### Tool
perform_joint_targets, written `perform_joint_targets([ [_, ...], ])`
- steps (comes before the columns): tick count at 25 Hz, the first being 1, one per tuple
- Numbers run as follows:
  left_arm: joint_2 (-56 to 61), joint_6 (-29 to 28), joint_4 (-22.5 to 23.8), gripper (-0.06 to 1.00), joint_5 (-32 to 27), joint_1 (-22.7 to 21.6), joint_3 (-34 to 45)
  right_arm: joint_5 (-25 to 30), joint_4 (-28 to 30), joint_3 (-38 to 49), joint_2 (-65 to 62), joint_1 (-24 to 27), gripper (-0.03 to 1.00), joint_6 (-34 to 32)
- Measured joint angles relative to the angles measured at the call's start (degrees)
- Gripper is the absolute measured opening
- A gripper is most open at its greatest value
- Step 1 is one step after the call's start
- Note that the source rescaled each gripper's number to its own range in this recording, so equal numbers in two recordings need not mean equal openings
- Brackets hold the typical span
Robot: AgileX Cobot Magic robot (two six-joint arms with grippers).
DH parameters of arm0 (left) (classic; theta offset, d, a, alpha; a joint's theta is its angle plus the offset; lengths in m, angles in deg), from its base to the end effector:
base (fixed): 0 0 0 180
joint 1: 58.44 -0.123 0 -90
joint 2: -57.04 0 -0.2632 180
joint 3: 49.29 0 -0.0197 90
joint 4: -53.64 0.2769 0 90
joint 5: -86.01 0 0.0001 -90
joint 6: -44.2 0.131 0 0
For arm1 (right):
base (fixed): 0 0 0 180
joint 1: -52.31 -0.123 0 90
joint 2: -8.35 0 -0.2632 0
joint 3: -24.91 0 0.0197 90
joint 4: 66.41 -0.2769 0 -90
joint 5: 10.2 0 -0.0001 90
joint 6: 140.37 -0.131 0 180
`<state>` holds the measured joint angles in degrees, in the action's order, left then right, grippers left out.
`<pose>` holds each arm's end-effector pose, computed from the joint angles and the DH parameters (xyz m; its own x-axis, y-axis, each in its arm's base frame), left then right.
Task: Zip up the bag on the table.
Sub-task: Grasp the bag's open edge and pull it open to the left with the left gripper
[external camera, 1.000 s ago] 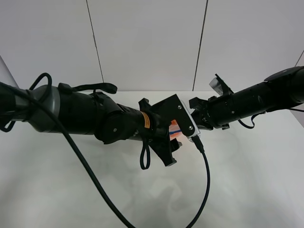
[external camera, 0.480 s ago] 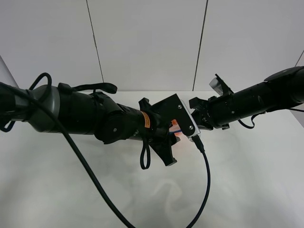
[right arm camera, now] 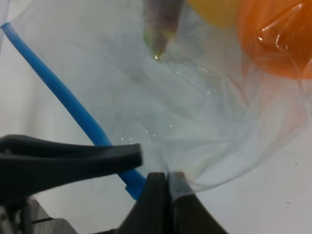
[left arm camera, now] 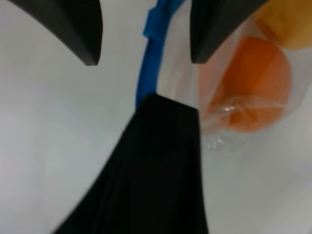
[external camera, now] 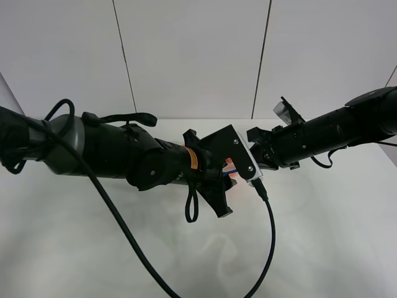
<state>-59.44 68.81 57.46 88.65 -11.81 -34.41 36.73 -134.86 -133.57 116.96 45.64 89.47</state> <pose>0.3021 -0.3204 0.1084 -0.0310 0.7260 -0.6870 0.8452 0.3859 0.3697 0.3413 0.1296 0.1245 -0.9314 0.0209 -0.3635 -0.2466 0.6984 0.6719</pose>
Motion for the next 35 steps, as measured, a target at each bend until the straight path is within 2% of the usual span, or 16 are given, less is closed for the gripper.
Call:
perform_joint_targets([
  [6, -0.36, 0.43, 0.00, 0.57, -0.13, 0.00, 0.00, 0.00, 0.00, 0.00, 0.00, 0.00, 0.00, 0.00],
  [9, -0.36, 0.48, 0.00, 0.51, -0.13, 0.00, 0.00, 0.00, 0.00, 0.00, 0.00, 0.00, 0.00, 0.00],
  [12, -0.36, 0.48, 0.00, 0.40, -0.04, 0.00, 0.00, 0.00, 0.00, 0.00, 0.00, 0.00, 0.00, 0.00],
  [17, -0.36, 0.62, 0.00, 0.10, 0.29, 0.00, 0.00, 0.00, 0.18, 0.00, 0.00, 0.00, 0.00, 0.00],
  [19, -0.36, 0.62, 0.00, 0.04, 0.29, 0.00, 0.00, 0.00, 0.18, 0.00, 0.00, 0.00, 0.00, 0.00],
  [35, -0.36, 1.97, 0.00, 0.02, -1.05, -1.98, -0.28, -0.46, -1.05, 0.00, 0.00, -0.32, 0.00, 0.00],
])
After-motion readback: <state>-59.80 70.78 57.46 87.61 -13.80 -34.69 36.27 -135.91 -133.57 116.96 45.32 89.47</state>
